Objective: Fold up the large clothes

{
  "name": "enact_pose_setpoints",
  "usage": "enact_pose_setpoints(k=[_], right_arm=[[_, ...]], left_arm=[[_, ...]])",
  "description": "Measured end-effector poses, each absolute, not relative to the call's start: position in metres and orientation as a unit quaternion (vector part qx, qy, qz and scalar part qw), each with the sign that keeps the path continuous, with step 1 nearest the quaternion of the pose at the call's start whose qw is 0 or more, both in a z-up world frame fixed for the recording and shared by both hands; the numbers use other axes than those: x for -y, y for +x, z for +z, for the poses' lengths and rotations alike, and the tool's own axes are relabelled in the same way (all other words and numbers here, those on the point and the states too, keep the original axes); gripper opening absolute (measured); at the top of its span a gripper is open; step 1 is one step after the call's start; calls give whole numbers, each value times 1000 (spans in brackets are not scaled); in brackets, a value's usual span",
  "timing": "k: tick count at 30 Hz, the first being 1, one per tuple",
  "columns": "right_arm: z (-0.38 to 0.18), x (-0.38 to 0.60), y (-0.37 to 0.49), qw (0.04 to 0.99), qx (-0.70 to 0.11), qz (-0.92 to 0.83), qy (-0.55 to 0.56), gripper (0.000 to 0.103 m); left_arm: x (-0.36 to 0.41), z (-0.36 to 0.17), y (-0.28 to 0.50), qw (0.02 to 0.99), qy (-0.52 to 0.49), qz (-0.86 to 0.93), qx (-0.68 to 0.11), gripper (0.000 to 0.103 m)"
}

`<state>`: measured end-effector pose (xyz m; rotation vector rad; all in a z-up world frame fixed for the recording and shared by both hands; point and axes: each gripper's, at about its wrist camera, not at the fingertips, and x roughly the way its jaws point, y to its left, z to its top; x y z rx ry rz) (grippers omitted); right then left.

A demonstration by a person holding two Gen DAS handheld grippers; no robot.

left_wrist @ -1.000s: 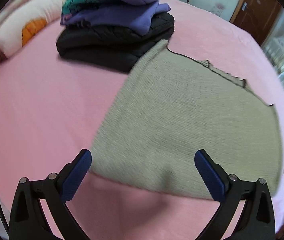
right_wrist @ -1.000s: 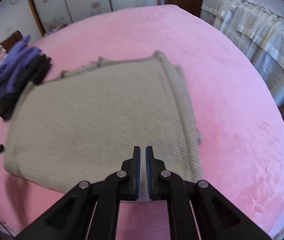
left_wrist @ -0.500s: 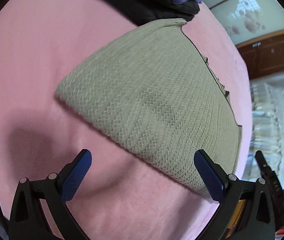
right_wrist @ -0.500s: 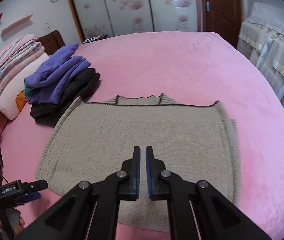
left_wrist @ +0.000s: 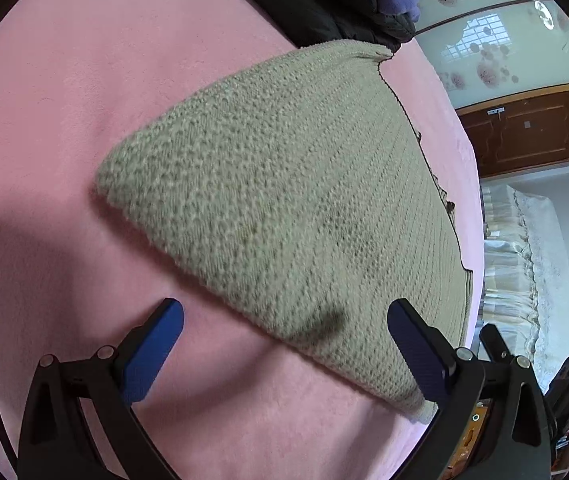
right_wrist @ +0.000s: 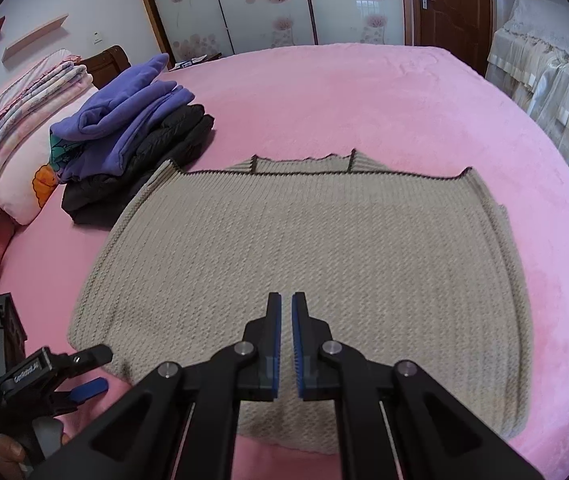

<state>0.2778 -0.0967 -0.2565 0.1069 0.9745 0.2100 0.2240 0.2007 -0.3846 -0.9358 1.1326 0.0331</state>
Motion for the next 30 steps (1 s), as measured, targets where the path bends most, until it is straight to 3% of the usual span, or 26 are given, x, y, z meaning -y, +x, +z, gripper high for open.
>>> enact_pose_setpoints(k=[30], right_arm=[[-271, 72, 283, 872, -472, 118, 51, 5]], left_arm=[[-228, -395, 266, 756, -459, -24, -465, 101]])
